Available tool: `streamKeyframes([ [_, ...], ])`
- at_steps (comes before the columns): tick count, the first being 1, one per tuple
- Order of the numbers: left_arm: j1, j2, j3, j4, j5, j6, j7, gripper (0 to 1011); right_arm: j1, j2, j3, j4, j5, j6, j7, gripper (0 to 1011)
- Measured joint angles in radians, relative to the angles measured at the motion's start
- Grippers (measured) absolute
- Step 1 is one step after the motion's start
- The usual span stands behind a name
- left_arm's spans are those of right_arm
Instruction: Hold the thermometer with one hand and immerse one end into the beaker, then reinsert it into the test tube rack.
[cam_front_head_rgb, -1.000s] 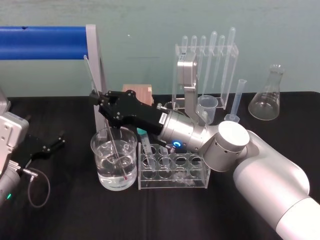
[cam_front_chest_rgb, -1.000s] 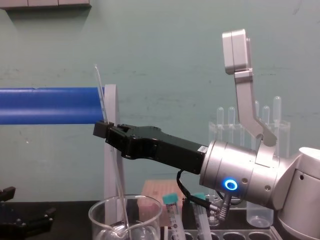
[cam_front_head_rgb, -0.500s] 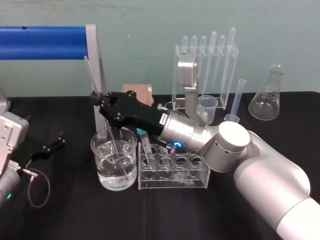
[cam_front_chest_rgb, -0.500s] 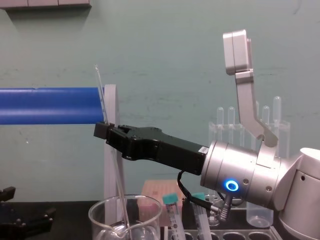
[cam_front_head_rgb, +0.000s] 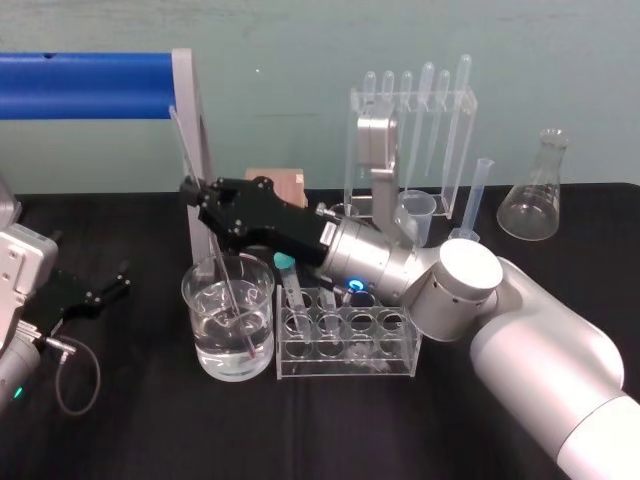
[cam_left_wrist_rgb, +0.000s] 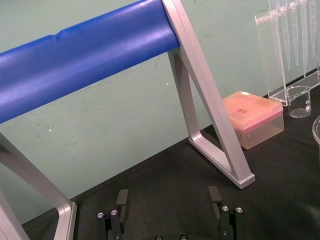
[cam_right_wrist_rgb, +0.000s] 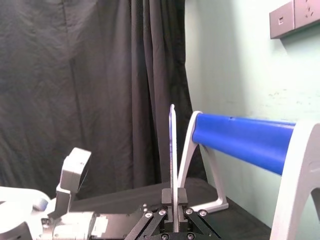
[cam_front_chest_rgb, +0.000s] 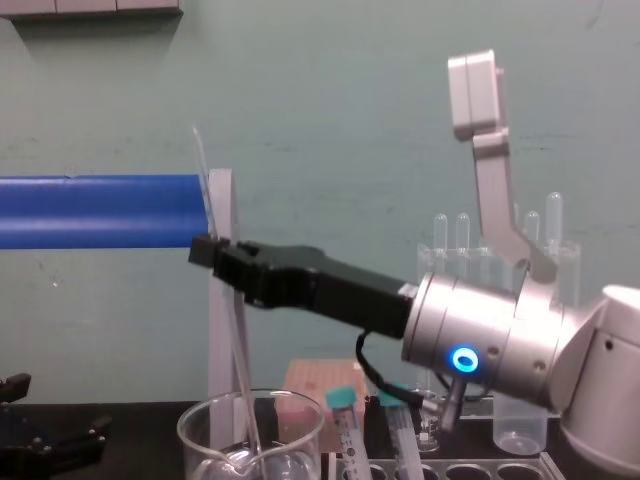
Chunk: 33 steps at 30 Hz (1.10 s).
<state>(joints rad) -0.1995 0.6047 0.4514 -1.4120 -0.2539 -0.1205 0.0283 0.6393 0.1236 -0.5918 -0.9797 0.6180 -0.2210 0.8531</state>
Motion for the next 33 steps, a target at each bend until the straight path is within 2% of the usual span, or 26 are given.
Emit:
streamKeyframes([
  [4,0.0,0.0,0.0,0.0,0.0,0.0,0.0,1008,-0.003,0.02,0.014,-0.071,0.018,0.038,-0.016,56],
  [9,0.0,0.0,0.0,0.0,0.0,0.0,0.0,1008,-0.008,0.09,0.075,-0.278,0.088,0.115,-0.059,56],
  [10,0.0,0.0,0.0,0.0,0.0,0.0,0.0,1008,-0.008,0.09,0.075,-0.278,0.088,0.115,-0.059,56],
  [11,0.0,0.0,0.0,0.0,0.0,0.0,0.0,1008,-0.01,0.099,0.085,-0.305,0.098,0.119,-0.064,56],
  [12,0.0,0.0,0.0,0.0,0.0,0.0,0.0,1008,-0.015,0.118,0.107,-0.356,0.117,0.125,-0.074,56],
  [14,0.0,0.0,0.0,0.0,0.0,0.0,0.0,1008,-0.026,0.147,0.137,-0.416,0.143,0.131,-0.087,56],
  [17,0.0,0.0,0.0,0.0,0.0,0.0,0.0,1008,-0.044,0.182,0.168,-0.471,0.164,0.136,-0.105,56],
  [18,0.0,0.0,0.0,0.0,0.0,0.0,0.0,1008,-0.058,0.206,0.185,-0.501,0.172,0.137,-0.118,56],
  [23,0.0,0.0,0.0,0.0,0.0,0.0,0.0,1008,-0.131,0.289,0.215,-0.574,0.184,0.155,-0.161,56],
  [29,0.0,0.0,0.0,0.0,0.0,0.0,0.0,1008,-0.2,0.347,0.22,-0.608,0.205,0.184,-0.195,56],
  [33,0.0,0.0,0.0,0.0,0.0,0.0,0.0,1008,-0.227,0.365,0.21,-0.606,0.21,0.186,-0.204,56],
])
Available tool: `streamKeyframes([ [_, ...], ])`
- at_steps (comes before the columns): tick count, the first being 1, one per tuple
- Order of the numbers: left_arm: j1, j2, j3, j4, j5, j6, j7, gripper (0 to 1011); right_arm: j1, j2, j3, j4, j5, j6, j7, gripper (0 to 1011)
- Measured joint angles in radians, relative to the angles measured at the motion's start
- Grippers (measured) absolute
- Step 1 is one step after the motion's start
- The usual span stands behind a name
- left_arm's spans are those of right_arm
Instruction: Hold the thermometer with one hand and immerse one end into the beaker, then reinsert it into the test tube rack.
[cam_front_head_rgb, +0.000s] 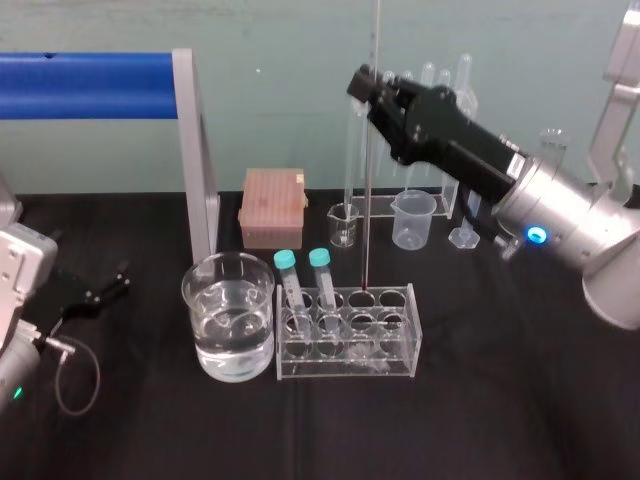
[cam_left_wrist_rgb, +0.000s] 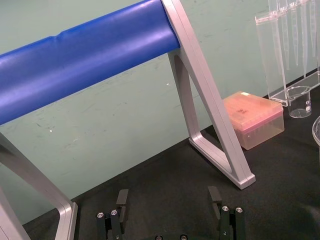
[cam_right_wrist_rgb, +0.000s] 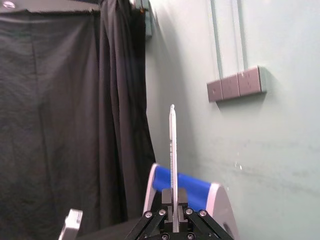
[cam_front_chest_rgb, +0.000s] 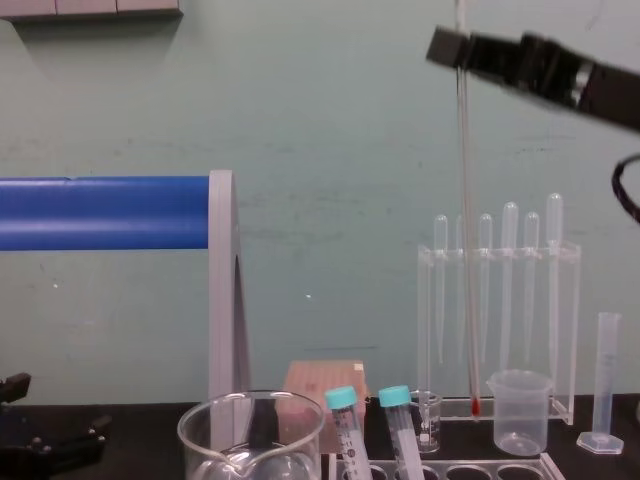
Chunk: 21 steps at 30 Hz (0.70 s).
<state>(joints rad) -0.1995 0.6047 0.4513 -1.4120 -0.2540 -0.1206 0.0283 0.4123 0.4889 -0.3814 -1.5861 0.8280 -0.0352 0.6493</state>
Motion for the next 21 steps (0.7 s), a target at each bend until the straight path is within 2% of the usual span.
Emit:
streamKeyframes([
  [7,0.0,0.0,0.0,0.0,0.0,0.0,0.0,1008,-0.007,0.005,-0.028,0.047,-0.012,-0.017,-0.005,56],
  [14,0.0,0.0,0.0,0.0,0.0,0.0,0.0,1008,0.009,-0.014,-0.06,0.112,-0.057,-0.06,0.009,56],
  [21,0.0,0.0,0.0,0.0,0.0,0.0,0.0,1008,0.025,-0.035,-0.085,0.16,-0.092,-0.076,0.022,56],
])
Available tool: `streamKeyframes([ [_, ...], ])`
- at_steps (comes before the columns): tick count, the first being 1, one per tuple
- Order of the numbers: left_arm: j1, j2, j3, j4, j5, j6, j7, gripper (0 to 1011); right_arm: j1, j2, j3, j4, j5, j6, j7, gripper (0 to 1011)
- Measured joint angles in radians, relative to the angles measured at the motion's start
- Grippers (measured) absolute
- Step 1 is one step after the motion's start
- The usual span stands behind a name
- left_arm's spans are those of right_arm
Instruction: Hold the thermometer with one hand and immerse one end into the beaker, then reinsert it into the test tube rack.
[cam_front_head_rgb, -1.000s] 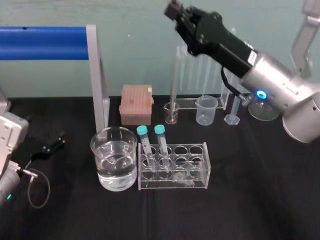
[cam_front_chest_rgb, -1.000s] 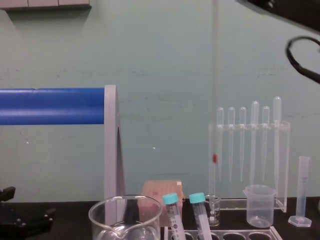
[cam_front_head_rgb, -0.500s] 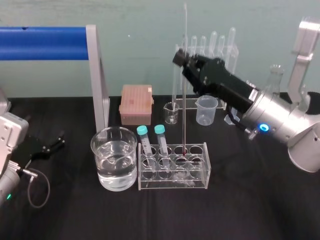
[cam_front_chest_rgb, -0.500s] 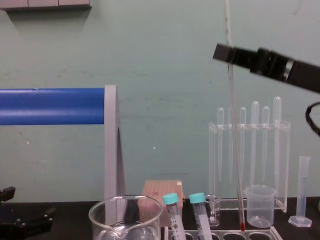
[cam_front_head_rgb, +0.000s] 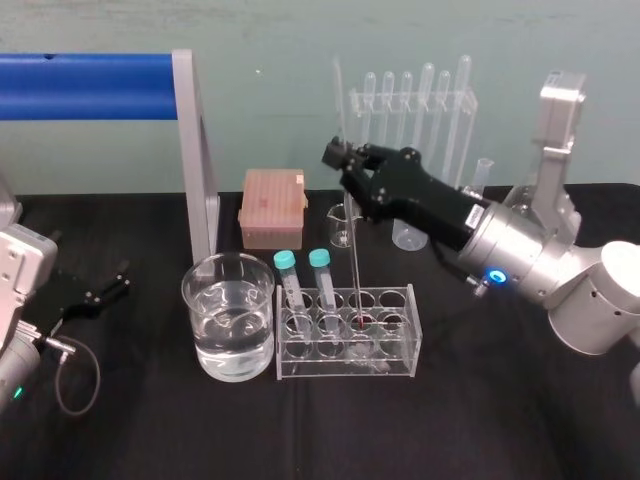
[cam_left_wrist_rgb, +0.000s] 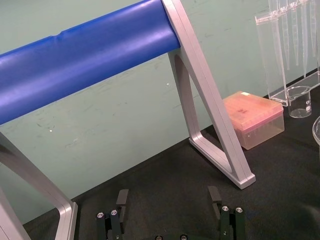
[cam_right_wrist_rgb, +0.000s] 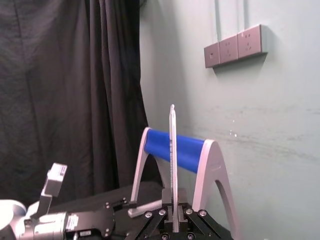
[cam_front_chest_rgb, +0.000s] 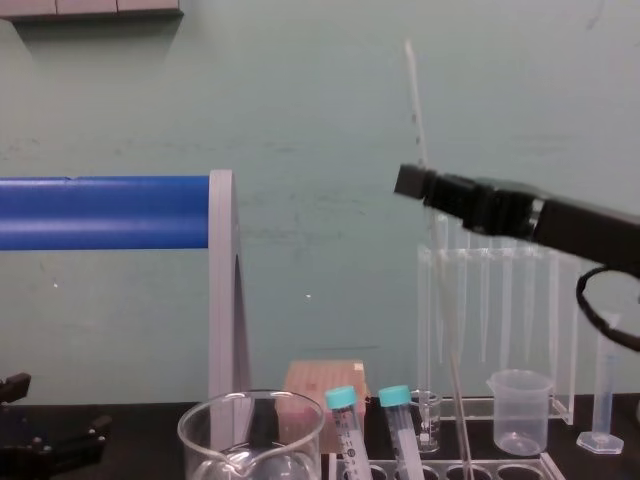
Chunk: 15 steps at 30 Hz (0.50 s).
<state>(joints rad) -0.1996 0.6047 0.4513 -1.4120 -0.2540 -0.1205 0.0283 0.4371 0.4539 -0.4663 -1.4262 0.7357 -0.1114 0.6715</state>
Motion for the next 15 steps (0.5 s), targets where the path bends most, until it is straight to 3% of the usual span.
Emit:
streamKeyframes([
  [15,0.0,0.0,0.0,0.0,0.0,0.0,0.0,1009,0.026,-0.038,-0.038,0.101,-0.092,-0.048,0.032,56],
])
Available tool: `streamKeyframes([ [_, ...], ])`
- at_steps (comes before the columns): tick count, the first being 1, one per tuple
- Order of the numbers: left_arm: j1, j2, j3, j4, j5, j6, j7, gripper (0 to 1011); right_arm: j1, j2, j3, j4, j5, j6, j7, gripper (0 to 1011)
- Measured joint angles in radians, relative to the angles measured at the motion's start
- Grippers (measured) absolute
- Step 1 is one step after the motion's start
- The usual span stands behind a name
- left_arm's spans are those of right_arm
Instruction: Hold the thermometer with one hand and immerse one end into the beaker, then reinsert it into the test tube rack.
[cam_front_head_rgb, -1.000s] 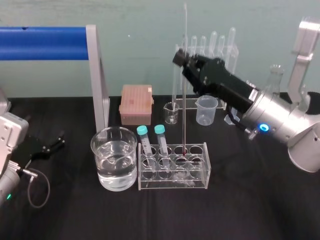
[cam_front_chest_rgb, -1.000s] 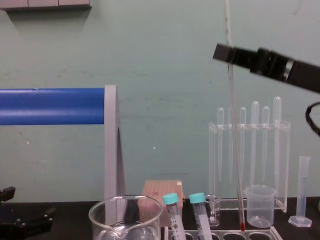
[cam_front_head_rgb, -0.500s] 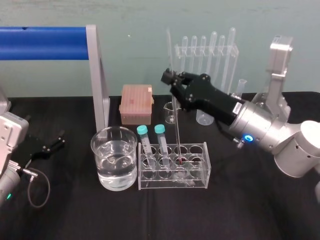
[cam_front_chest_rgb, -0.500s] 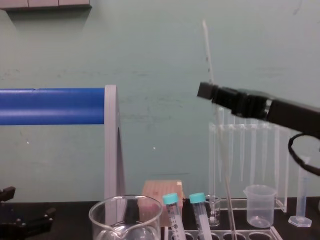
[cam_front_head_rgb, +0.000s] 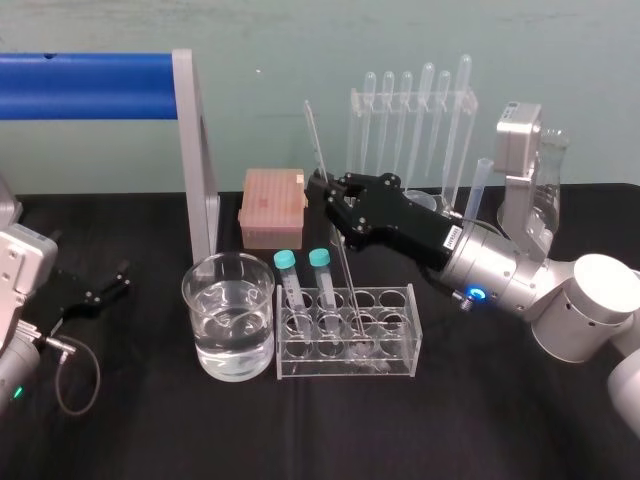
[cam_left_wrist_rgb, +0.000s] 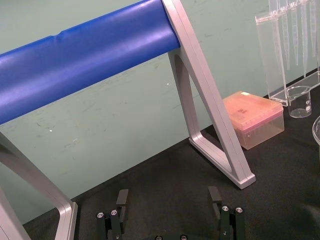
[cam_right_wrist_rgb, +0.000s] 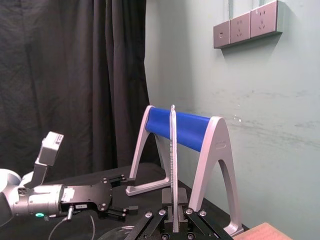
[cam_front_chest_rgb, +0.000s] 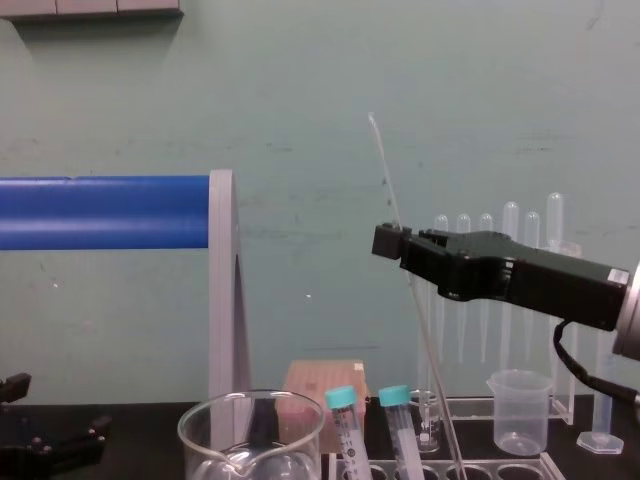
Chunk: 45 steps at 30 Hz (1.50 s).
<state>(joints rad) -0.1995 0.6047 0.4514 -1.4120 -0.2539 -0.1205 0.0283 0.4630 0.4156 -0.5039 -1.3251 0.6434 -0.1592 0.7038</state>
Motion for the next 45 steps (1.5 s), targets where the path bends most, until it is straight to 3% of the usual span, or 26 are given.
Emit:
streamKeyframes([
  [15,0.0,0.0,0.0,0.0,0.0,0.0,0.0,1008,0.015,-0.023,-0.013,0.057,-0.035,0.012,0.015,56],
  [32,0.0,0.0,0.0,0.0,0.0,0.0,0.0,1008,0.016,-0.023,-0.013,0.058,-0.038,0.013,0.016,68],
  [38,0.0,0.0,0.0,0.0,0.0,0.0,0.0,1008,0.016,-0.023,-0.013,0.057,-0.037,0.013,0.016,209],
  [45,0.0,0.0,0.0,0.0,0.0,0.0,0.0,1008,0.015,-0.022,-0.012,0.056,-0.036,0.013,0.016,459],
])
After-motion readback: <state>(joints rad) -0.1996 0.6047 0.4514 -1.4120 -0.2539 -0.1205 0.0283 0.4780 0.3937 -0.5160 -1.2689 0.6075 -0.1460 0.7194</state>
